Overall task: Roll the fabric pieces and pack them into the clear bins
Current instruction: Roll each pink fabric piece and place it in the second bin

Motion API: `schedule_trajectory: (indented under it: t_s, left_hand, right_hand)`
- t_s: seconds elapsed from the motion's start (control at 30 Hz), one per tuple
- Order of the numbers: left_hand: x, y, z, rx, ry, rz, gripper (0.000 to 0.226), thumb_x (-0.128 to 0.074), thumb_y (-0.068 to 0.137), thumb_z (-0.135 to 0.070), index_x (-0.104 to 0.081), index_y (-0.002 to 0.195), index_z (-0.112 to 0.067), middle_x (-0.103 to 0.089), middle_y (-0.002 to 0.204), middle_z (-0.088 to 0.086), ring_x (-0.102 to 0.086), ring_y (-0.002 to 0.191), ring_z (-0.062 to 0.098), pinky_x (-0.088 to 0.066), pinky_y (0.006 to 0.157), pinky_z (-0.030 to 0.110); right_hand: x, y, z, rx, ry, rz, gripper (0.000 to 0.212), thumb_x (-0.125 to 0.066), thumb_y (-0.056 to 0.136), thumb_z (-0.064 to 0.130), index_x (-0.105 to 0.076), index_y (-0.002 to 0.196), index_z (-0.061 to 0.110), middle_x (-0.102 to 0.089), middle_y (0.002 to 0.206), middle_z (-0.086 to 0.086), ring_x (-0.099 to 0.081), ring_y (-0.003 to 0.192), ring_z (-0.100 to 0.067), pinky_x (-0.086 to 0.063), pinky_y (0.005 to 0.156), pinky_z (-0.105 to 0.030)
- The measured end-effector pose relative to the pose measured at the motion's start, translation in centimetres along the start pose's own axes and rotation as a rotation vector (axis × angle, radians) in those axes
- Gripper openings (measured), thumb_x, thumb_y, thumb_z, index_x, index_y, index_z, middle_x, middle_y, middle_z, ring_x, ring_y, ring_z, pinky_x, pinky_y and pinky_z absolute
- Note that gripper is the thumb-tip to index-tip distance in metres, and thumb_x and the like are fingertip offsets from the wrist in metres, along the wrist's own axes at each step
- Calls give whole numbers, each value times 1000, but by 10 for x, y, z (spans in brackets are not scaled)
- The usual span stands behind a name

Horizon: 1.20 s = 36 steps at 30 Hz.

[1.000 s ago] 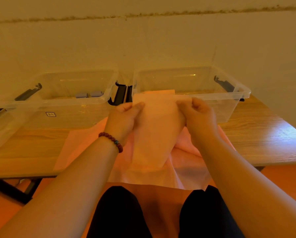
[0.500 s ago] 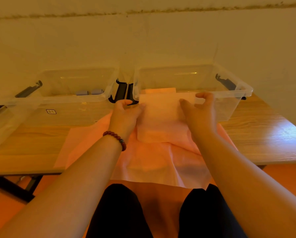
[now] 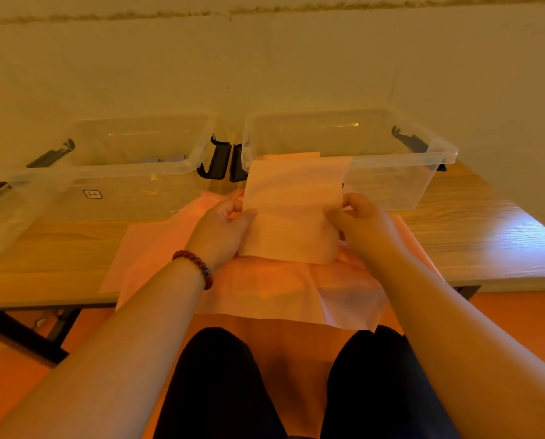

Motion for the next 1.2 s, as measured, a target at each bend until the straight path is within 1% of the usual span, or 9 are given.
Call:
schedule_trajectory:
  t_s: [0.13,0.3,0.43,0.57,0.67,0.8,0.87,1.0,1.2]
  left_hand:
    - [-2,-7,4,15,-159,85,38,-63,90,-12,-50,120,-32,-62,111,-6,-66,96,19,-55,84,41]
    - [-5,-10,8,-136,-48,18,24,-60,92,-11,-54,92,-34,-56,132,5,-61,106,18,-53,80,31]
    - [-13,-6,7,-172,46,55,32,-51,94,-2,-64,76,-26,-62,100,-12,-57,94,6,-51,84,25]
    - [-16,3,8,-113,31,90,18,-63,90,-15,-65,88,-32,-59,99,-13,-57,90,4,-50,76,18]
    - [-16,3,15,-112,-2,115,23,-72,83,-17,-65,96,-33,-54,103,-20,-55,94,0,-51,81,20]
    - [-15,1,19,-136,0,141,32,-73,81,-11,-62,101,-34,-56,106,-20,-57,93,-5,-51,75,14]
    - [-14,1,21,-138,3,115,30,-72,82,-13,-64,98,-36,-58,116,-13,-57,101,1,-52,85,22]
    - [-13,1,22,-160,-26,85,24,-71,83,-14,-65,90,-36,-61,111,-14,-58,106,9,-50,93,31]
    - [-15,1,22,-165,28,75,18,-68,86,-13,-69,81,-30,-66,90,-15,-61,86,-1,-48,78,16]
  right_hand:
    - [7,0,3,46,-72,-61,10,-48,100,31,-54,107,27,-62,99,-3,-61,91,-22,-55,82,-46]
    - [7,-2,-7,-68,39,17,42,-58,94,22,-40,130,36,-62,113,-7,-64,93,-25,-59,75,-46]
    - [4,-2,-12,68,-39,-22,67,-60,92,14,-26,143,43,-62,111,-2,-66,87,-23,-58,59,-33]
    - [4,1,-12,179,30,-135,65,-66,90,9,-33,135,40,-61,97,3,-69,67,-19,-58,54,-30]
    - [8,-3,-15,220,54,-172,43,-69,87,8,-45,115,31,-53,101,12,-64,60,-1,-49,47,-14]
    - [8,-10,-24,367,-84,-221,24,-73,84,10,-58,91,28,-50,122,7,-61,82,-6,-43,56,-6]
    - [5,-11,-24,393,-58,-186,24,-71,85,8,-60,82,28,-57,120,4,-58,70,3,-42,55,-6]
    - [7,-11,-24,384,-30,-161,16,-71,86,9,-64,85,23,-55,122,10,-54,64,15,-43,52,-7]
    - [9,-12,-25,458,-69,-191,18,-67,88,8,-71,90,25,-57,118,18,-58,80,10,-45,65,-5]
Point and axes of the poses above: each hand's wrist, its own y-axis towards the middle knuckle, its own x-axis out of the back of the hand, z = x × y, the point moved 1 cm from there along y, towards the middle knuckle
